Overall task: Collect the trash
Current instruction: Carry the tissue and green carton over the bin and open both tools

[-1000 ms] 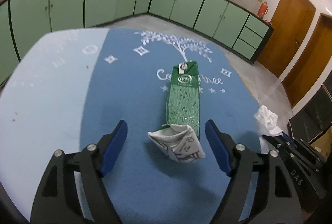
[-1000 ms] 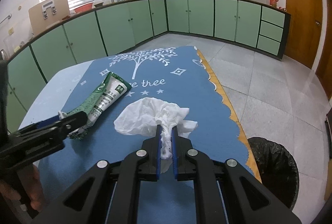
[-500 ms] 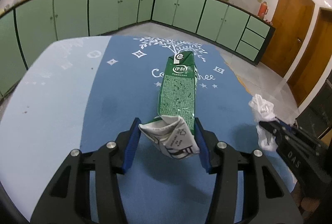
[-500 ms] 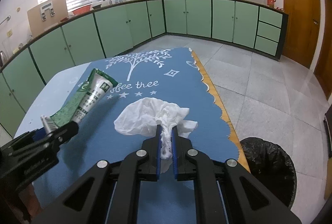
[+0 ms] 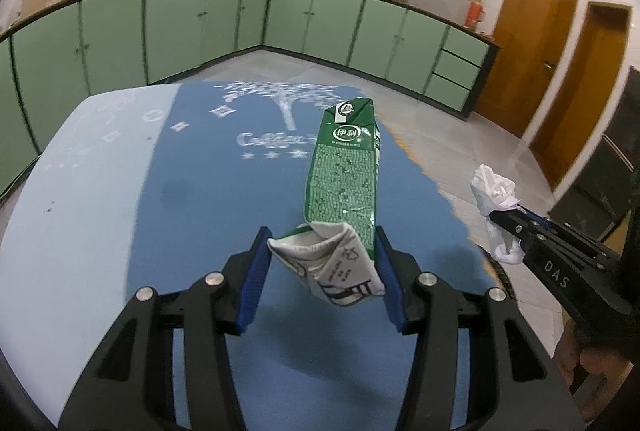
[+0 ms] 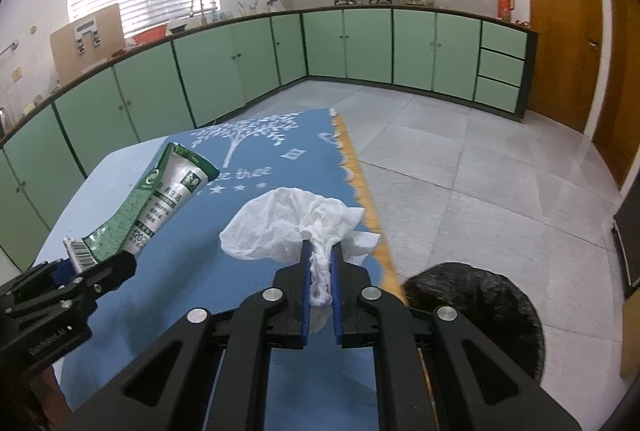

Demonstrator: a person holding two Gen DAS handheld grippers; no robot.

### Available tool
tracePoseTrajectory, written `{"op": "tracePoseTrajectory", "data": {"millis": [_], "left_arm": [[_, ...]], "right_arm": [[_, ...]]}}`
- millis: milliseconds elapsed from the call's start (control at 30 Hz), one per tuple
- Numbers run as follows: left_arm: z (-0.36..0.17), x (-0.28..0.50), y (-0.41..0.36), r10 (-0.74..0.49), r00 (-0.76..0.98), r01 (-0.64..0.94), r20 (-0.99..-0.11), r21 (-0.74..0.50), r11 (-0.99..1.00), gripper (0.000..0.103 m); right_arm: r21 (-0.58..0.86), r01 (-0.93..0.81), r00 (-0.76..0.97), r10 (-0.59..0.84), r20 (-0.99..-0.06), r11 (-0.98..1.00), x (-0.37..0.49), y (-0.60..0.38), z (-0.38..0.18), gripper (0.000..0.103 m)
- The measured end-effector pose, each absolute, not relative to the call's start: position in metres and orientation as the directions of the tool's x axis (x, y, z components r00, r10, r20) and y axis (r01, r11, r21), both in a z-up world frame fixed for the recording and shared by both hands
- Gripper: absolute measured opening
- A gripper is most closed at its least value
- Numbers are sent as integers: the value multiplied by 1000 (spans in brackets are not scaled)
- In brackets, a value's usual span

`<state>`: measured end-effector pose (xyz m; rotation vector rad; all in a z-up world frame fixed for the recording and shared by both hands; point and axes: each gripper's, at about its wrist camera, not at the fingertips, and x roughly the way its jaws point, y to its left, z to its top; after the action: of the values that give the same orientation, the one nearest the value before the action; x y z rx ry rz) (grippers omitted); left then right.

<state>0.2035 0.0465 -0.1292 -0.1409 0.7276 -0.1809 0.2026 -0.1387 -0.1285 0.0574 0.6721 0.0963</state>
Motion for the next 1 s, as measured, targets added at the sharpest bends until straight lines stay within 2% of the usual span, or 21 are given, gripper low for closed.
{"op": "tracePoseTrajectory", "data": {"millis": [567, 800, 1000], "left_arm": [[-123, 200, -117, -479, 595, 432, -646, -245, 868, 48], [-142, 212, -175, -494, 535, 482, -685, -233, 844, 48], [-152, 221, -194, -495, 521, 510, -696, -211, 834, 50]], "right_arm": [[67, 215, 773, -128, -622, 974, 133, -292, -123, 9], [67, 275, 745, -168, -645, 959, 128, -325, -139, 9], [71, 297, 725, -176, -666, 952, 136, -334, -155, 9]]}}
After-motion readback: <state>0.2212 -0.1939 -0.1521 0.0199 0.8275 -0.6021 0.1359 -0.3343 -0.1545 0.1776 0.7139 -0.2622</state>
